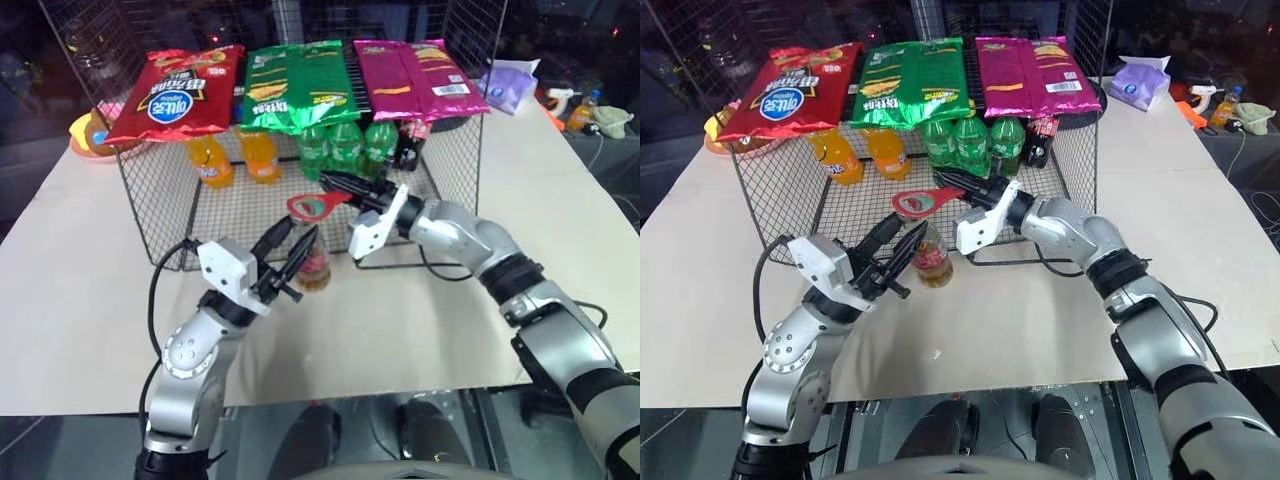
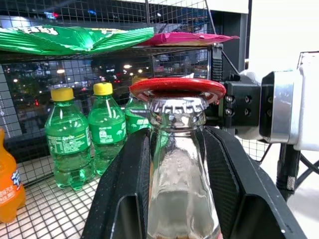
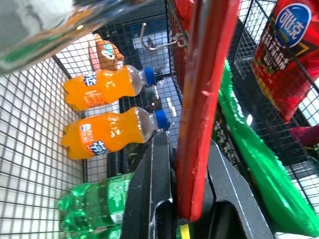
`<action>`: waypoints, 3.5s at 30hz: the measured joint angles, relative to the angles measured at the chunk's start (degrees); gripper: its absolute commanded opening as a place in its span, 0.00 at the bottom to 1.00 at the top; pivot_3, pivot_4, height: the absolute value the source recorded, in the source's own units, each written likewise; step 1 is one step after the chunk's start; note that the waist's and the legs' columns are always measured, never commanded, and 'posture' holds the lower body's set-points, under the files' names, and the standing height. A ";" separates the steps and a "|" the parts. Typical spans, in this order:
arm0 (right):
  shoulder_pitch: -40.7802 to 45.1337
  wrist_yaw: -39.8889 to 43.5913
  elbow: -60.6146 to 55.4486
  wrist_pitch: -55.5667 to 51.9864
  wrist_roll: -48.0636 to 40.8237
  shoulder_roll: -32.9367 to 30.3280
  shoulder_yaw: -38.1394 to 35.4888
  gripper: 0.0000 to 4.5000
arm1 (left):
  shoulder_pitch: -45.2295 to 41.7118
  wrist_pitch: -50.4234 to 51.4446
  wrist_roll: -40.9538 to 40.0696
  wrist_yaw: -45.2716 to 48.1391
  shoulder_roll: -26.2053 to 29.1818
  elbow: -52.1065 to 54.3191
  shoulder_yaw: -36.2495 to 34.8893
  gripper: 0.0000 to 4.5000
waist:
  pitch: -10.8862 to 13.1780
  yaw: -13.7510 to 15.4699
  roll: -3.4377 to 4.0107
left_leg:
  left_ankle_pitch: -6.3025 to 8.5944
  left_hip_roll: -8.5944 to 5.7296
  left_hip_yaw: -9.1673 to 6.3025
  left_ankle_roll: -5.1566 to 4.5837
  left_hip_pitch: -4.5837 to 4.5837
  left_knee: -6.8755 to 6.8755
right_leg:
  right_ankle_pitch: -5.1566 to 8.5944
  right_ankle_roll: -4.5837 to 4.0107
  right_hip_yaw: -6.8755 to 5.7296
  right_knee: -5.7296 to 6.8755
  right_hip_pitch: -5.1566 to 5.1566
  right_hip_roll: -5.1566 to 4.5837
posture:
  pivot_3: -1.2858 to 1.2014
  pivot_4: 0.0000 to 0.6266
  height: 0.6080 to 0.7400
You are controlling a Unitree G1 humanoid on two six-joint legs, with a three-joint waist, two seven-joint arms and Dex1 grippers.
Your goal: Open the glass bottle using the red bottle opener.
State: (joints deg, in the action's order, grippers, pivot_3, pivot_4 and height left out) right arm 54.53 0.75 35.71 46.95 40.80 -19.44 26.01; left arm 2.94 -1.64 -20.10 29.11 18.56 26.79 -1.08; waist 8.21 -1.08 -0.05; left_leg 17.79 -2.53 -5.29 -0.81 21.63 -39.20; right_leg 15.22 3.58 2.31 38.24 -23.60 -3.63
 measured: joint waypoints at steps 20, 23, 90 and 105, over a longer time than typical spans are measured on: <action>0.05 3.40 -1.90 -0.92 -3.37 -0.69 0.00 0.00 | -0.11 0.00 0.04 -0.60 -0.03 0.09 0.62 0.27 | 0.01 -0.06 0.00 | 0.00 0.02 0.00 0.00 0.03 0.03 | 0.00 0.00 0.00 -0.04 -0.01 0.00 | 0.52 0.24 1.00; -0.25 3.87 -2.18 -1.36 -3.93 -0.56 0.00 0.00 | -0.10 0.03 0.03 -0.58 0.00 0.10 0.62 0.27 | 0.01 -0.06 0.00 | 0.00 0.02 0.00 0.00 0.03 0.04 | 0.00 0.00 0.00 -0.06 -0.01 0.00 | 0.52 0.24 1.00; -14.79 17.65 -13.37 -18.18 -27.68 4.45 -10.41 0.00 | -6.25 5.34 0.75 -0.12 -0.55 -0.81 2.51 0.27 | 0.01 -1.18 0.00 | 0.00 0.10 -0.02 0.00 0.05 0.10 | 0.00 0.00 -0.02 -0.15 -0.01 0.01 | 0.52 0.24 1.00; -16.20 17.66 -15.28 -19.59 -27.86 5.97 -11.34 0.00 | -5.31 8.85 0.68 -0.68 -0.02 2.40 1.70 0.27 | 0.02 -1.18 0.00 | 0.00 0.09 -0.02 0.00 0.06 0.10 | 0.00 0.00 -0.02 -0.15 -0.02 0.01 | 0.52 0.24 1.00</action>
State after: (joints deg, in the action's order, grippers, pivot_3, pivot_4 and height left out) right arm 38.34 18.41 20.43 27.35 12.94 -13.47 14.67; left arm -2.36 7.21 -19.42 28.44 18.54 29.19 0.62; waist 8.23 -2.25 -0.05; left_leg 17.79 -2.44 -5.31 -0.82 21.69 -39.10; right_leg 15.22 3.58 2.29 38.09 -23.62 -3.62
